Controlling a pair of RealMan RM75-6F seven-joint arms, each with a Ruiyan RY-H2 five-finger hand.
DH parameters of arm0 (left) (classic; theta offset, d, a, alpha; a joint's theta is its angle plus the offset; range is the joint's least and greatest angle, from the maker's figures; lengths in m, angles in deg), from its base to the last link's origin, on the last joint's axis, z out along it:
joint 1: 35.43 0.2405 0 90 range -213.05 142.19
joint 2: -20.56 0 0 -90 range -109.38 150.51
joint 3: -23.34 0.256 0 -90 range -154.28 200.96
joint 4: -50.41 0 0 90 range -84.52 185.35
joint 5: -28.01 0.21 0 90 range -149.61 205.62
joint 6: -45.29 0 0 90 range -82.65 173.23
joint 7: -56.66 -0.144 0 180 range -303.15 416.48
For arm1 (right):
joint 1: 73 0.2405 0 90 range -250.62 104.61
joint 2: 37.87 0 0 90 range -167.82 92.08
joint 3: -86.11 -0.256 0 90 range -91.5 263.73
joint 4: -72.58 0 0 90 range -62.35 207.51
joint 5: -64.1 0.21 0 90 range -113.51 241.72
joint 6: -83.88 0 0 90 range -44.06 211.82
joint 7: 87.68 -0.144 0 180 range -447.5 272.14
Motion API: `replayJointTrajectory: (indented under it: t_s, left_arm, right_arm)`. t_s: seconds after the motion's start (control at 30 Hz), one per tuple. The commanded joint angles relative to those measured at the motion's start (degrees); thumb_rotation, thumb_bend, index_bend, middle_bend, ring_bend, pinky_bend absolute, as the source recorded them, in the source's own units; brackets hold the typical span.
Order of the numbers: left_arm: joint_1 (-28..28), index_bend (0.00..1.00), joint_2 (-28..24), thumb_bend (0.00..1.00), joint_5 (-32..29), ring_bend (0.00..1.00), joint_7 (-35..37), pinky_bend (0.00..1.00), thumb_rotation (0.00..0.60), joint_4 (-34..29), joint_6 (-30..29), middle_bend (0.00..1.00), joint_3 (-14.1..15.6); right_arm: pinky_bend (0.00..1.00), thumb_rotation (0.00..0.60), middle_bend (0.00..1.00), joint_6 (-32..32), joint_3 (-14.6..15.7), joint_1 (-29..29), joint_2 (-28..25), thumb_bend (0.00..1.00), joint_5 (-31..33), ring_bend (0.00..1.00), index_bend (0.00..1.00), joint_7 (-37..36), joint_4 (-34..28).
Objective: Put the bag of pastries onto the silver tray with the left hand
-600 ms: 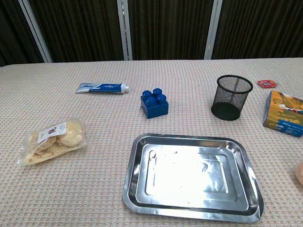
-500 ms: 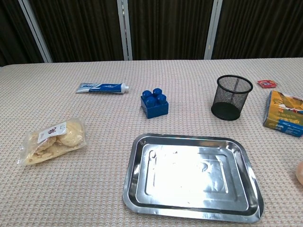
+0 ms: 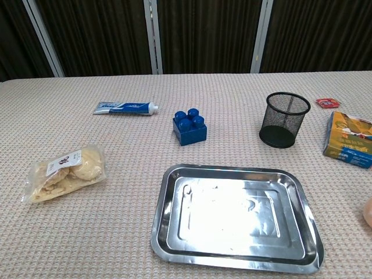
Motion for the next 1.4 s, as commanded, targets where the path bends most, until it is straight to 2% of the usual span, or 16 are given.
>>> replayJointTrajectory:
  t_s: [0.03,0.4,0.57,0.67,0.9,1.4]
  left_arm:
    - [-0.1,0.20,0.0,0.05,0.0,0.00,0.0,0.00,0.599,0.0,0.2,0.00,-0.1]
    - [-2.4,0.18,0.3,0.05,-1.7,0.00,-1.0,0.00,0.599,0.6,4.3,0.00,-0.7]
    - [-5.6,0.08,0.3,0.04,-4.3,0.00,0.1,0.00,0.599,0.7,10.7,0.00,-1.3]
    - [-8.7,0.04,0.2,0.04,-7.2,0.00,0.3,0.00,0.599,1.5,16.5,0.00,-2.3]
    - [-15.3,0.01,2.3,0.04,-13.4,0.00,-2.1,0.00,0.599,4.4,27.7,0.00,-4.3]
    - [-24.4,0.02,10.4,0.04,-20.5,0.00,-7.1,0.00,0.600,10.4,38.2,0.00,-6.4]
  right_arm:
    - [0.02,0.600,0.00,-0.1,0.0,-0.1,0.0,0.00,0.1,0.00,0.07,-0.1,0.1]
    - [0.02,0.600,0.00,-0.2,-0.1,-0.1,0.1,0.00,0.1,0.00,0.07,-0.5,0.5]
    - [0.02,0.600,0.00,-0.1,0.0,-0.1,0.1,0.00,0.2,0.00,0.07,-0.6,0.5]
    - [0.02,0.600,0.00,-0.3,0.0,-0.2,0.0,0.00,0.3,0.00,0.07,-0.8,0.5]
    - [0.02,0.600,0.00,-0.5,0.0,-0.5,-0.2,0.00,0.4,0.00,0.07,-0.7,0.5]
    - [0.02,0.600,0.00,-0.6,-0.1,-0.8,-0.4,0.00,0.7,0.00,0.07,-0.8,0.4]
